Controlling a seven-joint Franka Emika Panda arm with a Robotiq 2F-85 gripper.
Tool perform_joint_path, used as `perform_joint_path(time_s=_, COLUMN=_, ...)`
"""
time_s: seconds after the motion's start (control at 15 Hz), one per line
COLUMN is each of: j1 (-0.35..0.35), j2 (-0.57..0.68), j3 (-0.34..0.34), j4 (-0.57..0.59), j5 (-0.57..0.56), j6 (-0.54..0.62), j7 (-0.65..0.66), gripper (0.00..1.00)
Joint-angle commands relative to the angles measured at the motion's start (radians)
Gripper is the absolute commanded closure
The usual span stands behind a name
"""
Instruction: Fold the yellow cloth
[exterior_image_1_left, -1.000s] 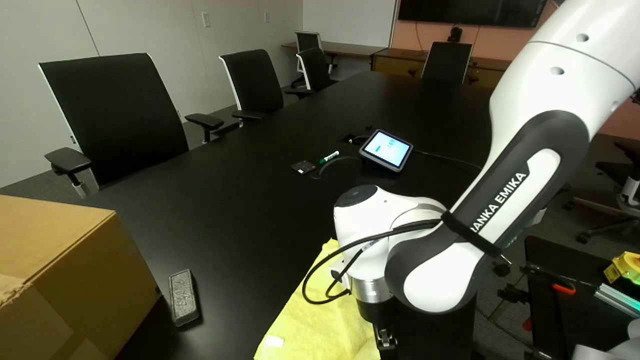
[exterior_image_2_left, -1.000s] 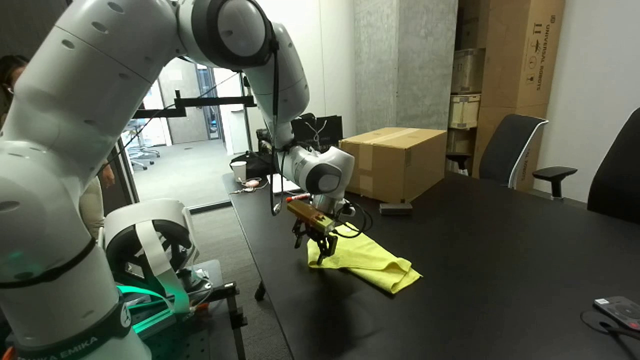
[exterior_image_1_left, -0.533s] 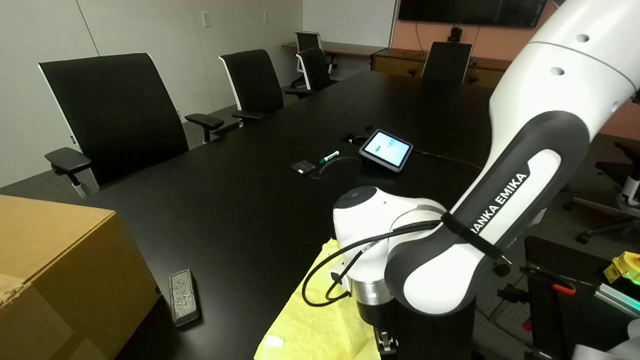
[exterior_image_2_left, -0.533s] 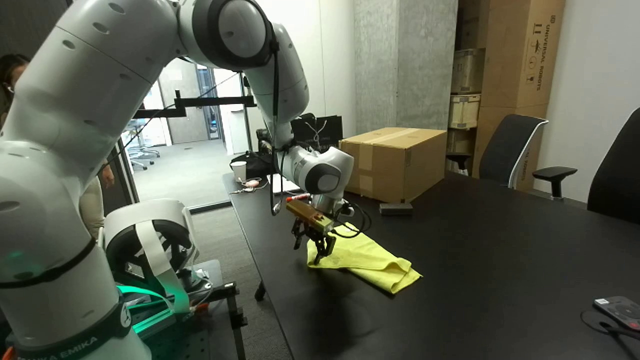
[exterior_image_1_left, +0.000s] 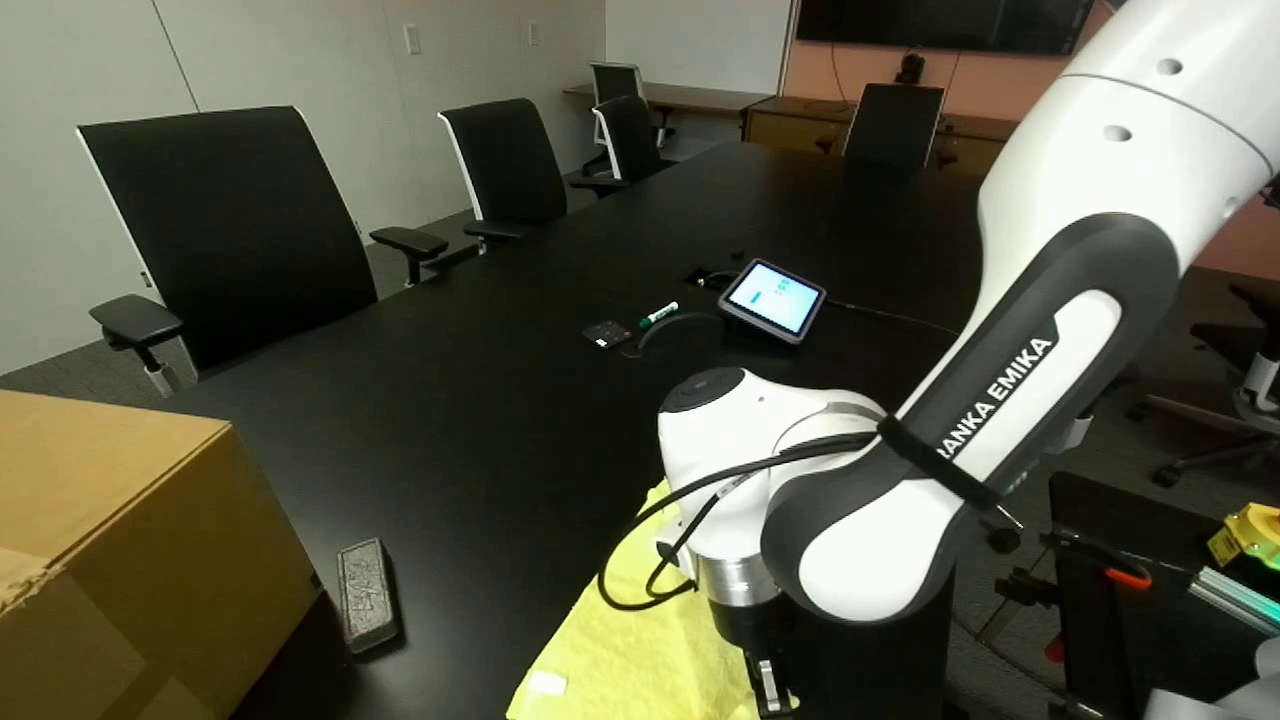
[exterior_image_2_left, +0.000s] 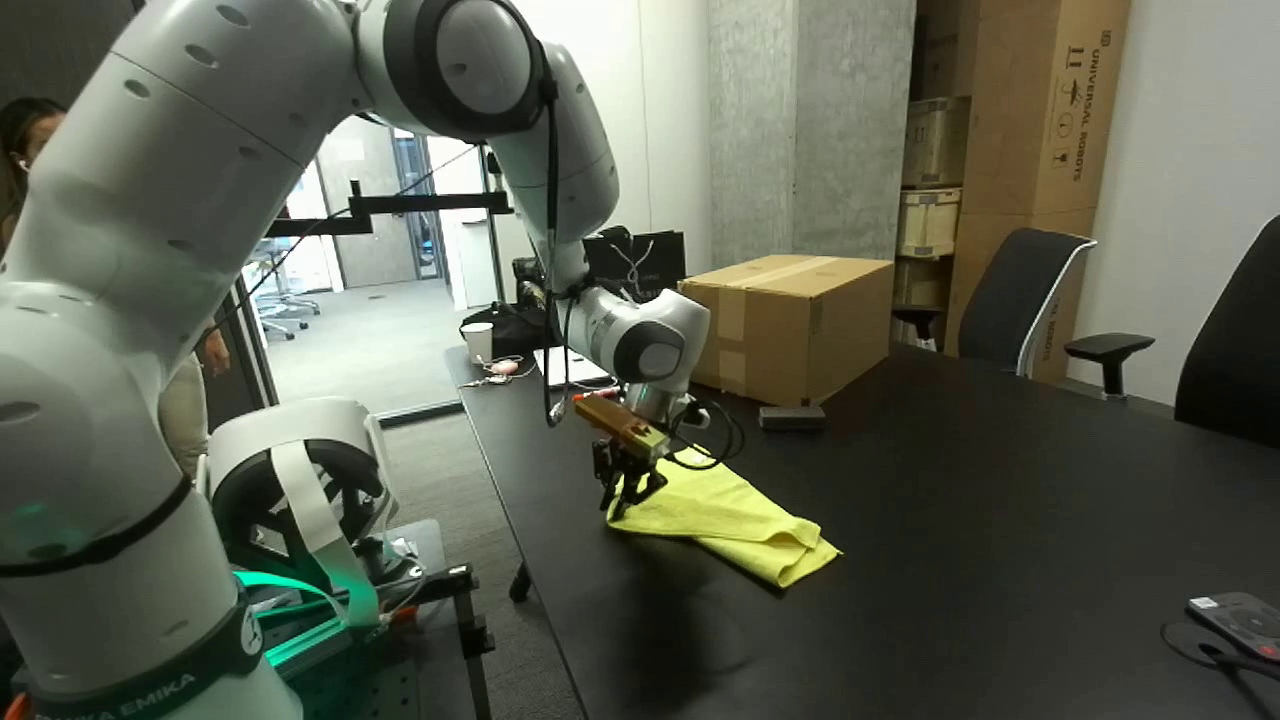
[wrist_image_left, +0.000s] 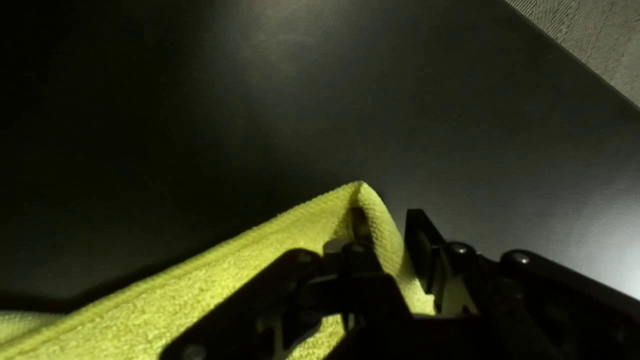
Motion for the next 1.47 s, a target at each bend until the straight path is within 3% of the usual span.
perform_joint_path(time_s=0.0, j1=0.022, j2=-0.028, j3=-0.012, j4=0.021, j5=-0.021, j6=-0.064, j7=0.008, gripper=0.97)
perform_joint_path(time_s=0.6, j1=0.083, j2=-0.056, j3=-0.051, j4=0.128, j5=-0.152, j6=-0.241, j7=0.01, gripper=0.99)
perform_joint_path(time_s=1.07, j1=0.121, j2=0.017, j3=-0.063, j4=0.354, j5=-0.252, j6=-0.365, j7=-0.03, gripper=0.98)
perform_joint_path(time_s=1.4, j1=0.195, j2=0.139, j3=-0.073, j4=0.582, j5=-0.379, j6=-0.466, j7=-0.098, gripper=0.99)
